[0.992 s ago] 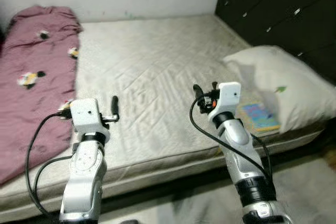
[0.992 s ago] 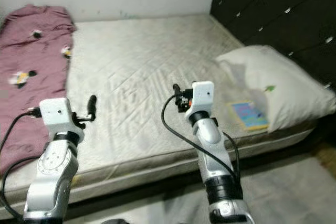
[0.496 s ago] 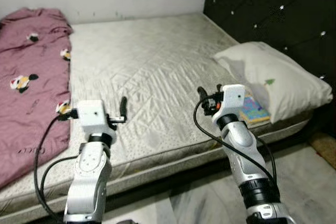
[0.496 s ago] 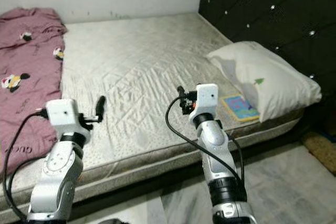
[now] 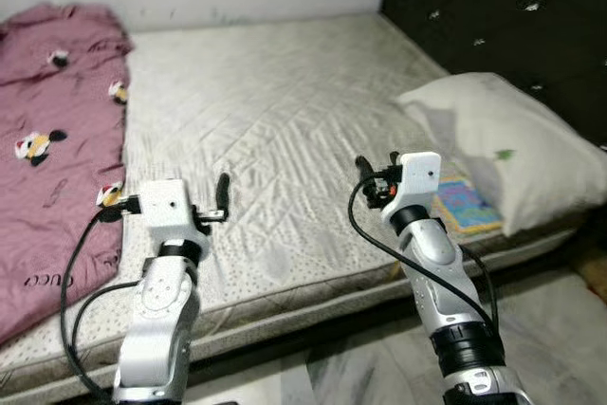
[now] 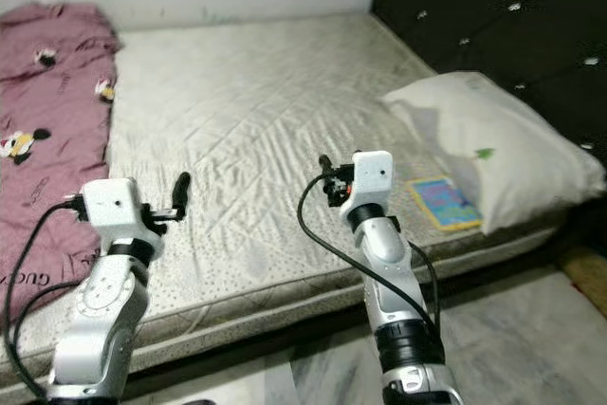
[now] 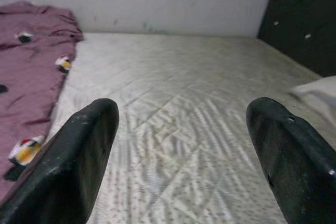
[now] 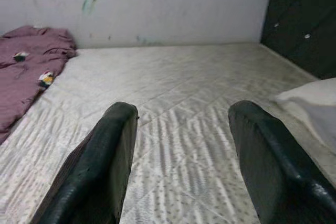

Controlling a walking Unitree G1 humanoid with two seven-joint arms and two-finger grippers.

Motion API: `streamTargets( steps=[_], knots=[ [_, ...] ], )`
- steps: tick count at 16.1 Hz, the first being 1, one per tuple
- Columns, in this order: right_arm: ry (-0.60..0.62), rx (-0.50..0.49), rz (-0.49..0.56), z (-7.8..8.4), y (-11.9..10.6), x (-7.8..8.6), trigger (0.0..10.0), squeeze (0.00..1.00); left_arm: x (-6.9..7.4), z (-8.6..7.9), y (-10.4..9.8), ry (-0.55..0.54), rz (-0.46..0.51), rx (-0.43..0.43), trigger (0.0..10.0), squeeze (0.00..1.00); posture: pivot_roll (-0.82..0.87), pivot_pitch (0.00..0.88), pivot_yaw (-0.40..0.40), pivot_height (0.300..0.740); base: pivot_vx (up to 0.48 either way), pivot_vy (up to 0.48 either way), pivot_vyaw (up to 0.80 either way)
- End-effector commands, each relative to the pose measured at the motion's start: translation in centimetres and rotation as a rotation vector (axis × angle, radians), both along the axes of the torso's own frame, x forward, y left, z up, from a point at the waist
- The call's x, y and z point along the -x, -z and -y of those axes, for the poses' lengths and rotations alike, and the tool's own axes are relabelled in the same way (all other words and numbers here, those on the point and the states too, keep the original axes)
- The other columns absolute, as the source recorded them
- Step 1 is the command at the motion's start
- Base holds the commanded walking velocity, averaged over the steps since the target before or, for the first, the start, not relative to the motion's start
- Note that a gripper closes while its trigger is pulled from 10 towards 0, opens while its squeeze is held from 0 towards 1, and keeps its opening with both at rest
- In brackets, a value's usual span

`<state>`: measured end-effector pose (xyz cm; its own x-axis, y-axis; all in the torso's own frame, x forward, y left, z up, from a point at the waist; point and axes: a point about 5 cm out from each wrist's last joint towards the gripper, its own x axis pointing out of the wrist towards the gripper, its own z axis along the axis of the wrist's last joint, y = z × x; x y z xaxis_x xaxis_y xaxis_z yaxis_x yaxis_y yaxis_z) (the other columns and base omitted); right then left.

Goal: Clean up the room

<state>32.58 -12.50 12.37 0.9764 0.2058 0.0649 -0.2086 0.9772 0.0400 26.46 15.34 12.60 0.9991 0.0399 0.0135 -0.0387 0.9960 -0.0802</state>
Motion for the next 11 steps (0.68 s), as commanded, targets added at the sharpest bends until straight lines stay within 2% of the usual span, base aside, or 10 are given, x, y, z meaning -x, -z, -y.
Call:
streamTargets(
  steps=[1, 5, 10, 11],
  knots=[
    [0.015, 0.012, 0.013, 0.65, -0.28, -0.13, 10.0, 0.00, -0.04, 0.46, -0.38, 0.018, 0.018, 0.012, 10.0, 0.00, -0.02, 0.000, -0.022, 0.740, 0.296, 0.000, 0.00],
    [0.015, 0.010, 0.013, 0.67, -0.28, -0.19, 10.0, 0.00, -0.07, 0.43, -0.36, 0.010, 0.016, 0.011, 10.0, 0.00, -0.02, 0.000, -0.023, 0.740, 0.280, 0.000, 0.00],
    [0.026, 0.011, 0.014, 0.84, -0.20, -0.14, 10.0, 0.00, -0.11, 0.46, -0.21, -0.008, 0.004, 0.010, 10.0, 0.00, -0.02, 0.000, -0.023, 0.740, 0.000, 0.000, 0.00],
    [0.025, 0.009, 0.014, 0.80, -0.17, -0.11, 10.0, 0.00, -0.12, 0.46, -0.20, -0.007, 0.002, 0.009, 10.0, 0.00, -0.02, 0.000, -0.023, 0.740, 0.000, 0.480, 0.00]
  ],
)
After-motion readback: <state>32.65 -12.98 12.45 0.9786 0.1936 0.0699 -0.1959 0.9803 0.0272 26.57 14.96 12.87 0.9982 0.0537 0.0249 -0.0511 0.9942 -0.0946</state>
